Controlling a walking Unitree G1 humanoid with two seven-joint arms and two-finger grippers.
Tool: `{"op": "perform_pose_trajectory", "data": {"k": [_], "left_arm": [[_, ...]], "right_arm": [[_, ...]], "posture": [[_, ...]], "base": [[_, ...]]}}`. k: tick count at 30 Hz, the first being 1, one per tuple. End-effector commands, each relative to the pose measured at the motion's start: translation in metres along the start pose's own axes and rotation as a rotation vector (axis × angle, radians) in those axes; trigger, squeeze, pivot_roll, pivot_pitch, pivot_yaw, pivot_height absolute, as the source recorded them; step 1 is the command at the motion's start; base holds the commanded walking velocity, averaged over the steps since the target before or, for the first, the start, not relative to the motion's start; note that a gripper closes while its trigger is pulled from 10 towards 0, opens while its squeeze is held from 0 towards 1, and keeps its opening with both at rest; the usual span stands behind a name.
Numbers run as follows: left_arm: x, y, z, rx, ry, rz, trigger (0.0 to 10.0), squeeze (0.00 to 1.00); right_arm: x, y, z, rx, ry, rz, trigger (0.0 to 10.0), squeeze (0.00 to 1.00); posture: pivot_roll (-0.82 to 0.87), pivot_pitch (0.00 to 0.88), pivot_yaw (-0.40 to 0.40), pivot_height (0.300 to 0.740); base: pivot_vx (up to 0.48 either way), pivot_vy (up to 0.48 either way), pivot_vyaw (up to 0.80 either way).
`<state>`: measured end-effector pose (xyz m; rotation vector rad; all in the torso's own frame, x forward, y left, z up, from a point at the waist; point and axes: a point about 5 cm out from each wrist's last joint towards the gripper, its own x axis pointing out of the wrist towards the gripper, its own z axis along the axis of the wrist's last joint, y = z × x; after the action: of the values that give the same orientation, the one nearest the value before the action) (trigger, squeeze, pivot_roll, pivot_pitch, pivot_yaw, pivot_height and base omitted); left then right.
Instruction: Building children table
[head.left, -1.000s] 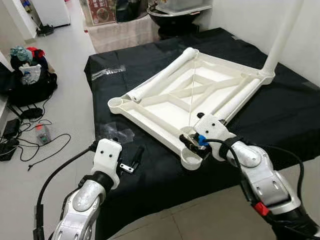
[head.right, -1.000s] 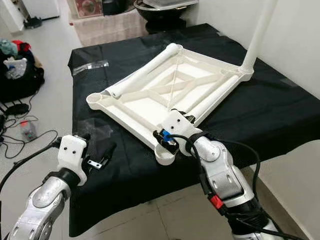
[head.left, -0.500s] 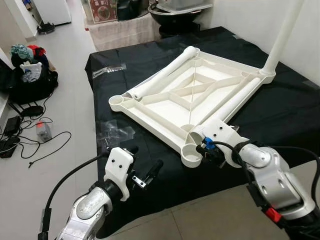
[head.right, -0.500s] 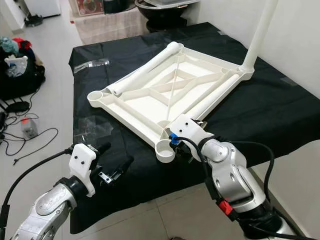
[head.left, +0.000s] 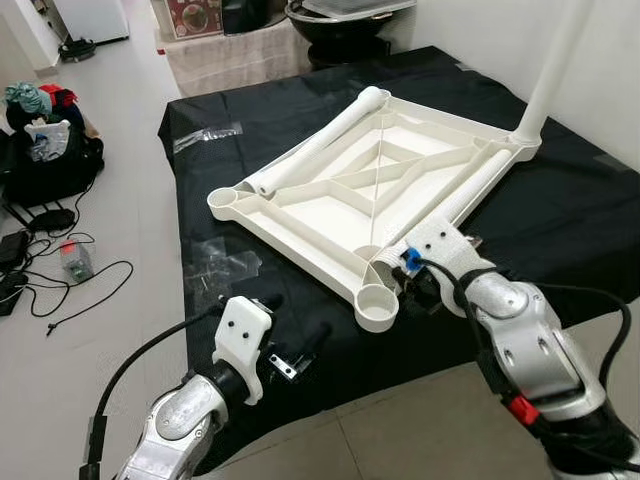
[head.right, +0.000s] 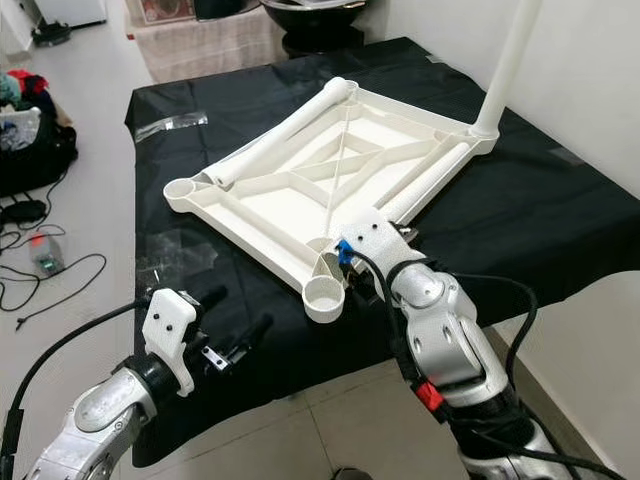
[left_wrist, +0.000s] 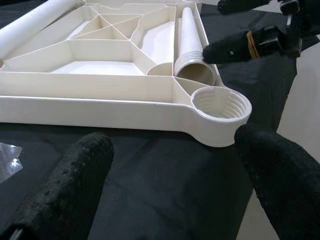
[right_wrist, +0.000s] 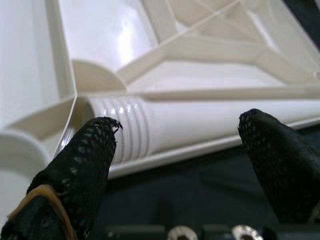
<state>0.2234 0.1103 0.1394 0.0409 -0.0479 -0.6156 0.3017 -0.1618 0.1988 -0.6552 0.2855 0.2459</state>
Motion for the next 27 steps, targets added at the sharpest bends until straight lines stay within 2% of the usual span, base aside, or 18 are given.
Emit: {"op": "perform_pose_trajectory", "data": {"k": [1,5,8,12,15,20,23,27], "left_arm": [[-0.002,-0.002,-0.002,-0.006,0.004,-0.005,10.0,0.0],[-0.002,-0.003,-0.001,-0.008,0.005,-0.013,10.0,0.0],[-0.003,-0.004,-0.001,-0.008,0.005,-0.014,10.0,0.0],[-0.002,-0.005,0.0,-0.01,0.004,-0.013,10.0,0.0],[-0.002,-0.006,0.001,-0.017,-0.002,-0.004,10.0,0.0],[-0.002,-0.006,0.001,-0.017,-0.002,-0.004,10.0,0.0],[-0.002,-0.006,0.001,-0.017,-0.002,-0.007,10.0,0.0],[-0.001,-0.006,0.001,-0.016,-0.004,-0.006,10.0,0.0]], "right_arm": [[0.002,0.003,0.002,0.009,-0.014,0.011,10.0,0.0],[0.006,0.017,0.014,-0.008,-0.065,0.065,10.0,0.0],[0.006,0.018,0.015,-0.018,-0.064,0.069,10.0,0.0],[0.007,0.018,0.012,-0.052,-0.044,0.063,10.0,0.0],[0.011,0.017,-0.001,-0.109,0.031,0.034,10.0,0.0],[0.011,0.016,-0.003,-0.111,0.04,0.028,10.0,0.0],[0.011,0.015,-0.008,-0.113,0.081,0.023,10.0,0.0],[0.011,0.006,-0.012,-0.147,0.123,-0.051,10.0,0.0]], "posture": [[-0.08,0.105,0.018,0.74],[-0.08,0.11,0.018,0.74],[-0.08,0.114,0.018,0.74],[-0.08,0.124,0.006,0.74],[-0.07,0.134,0.01,0.74],[-0.07,0.134,0.01,0.74],[-0.08,0.137,0.011,0.74],[-0.08,0.139,0.012,0.74]], "base": [[0.0,0.0,0.0],[0.0,0.0,0.0],[0.0,0.0,0.0],[0.0,0.0,0.0],[0.0,0.0,0.0],[0.0,0.0,0.0],[0.0,0.0,0.0],[0.0,0.0,0.0]]}}
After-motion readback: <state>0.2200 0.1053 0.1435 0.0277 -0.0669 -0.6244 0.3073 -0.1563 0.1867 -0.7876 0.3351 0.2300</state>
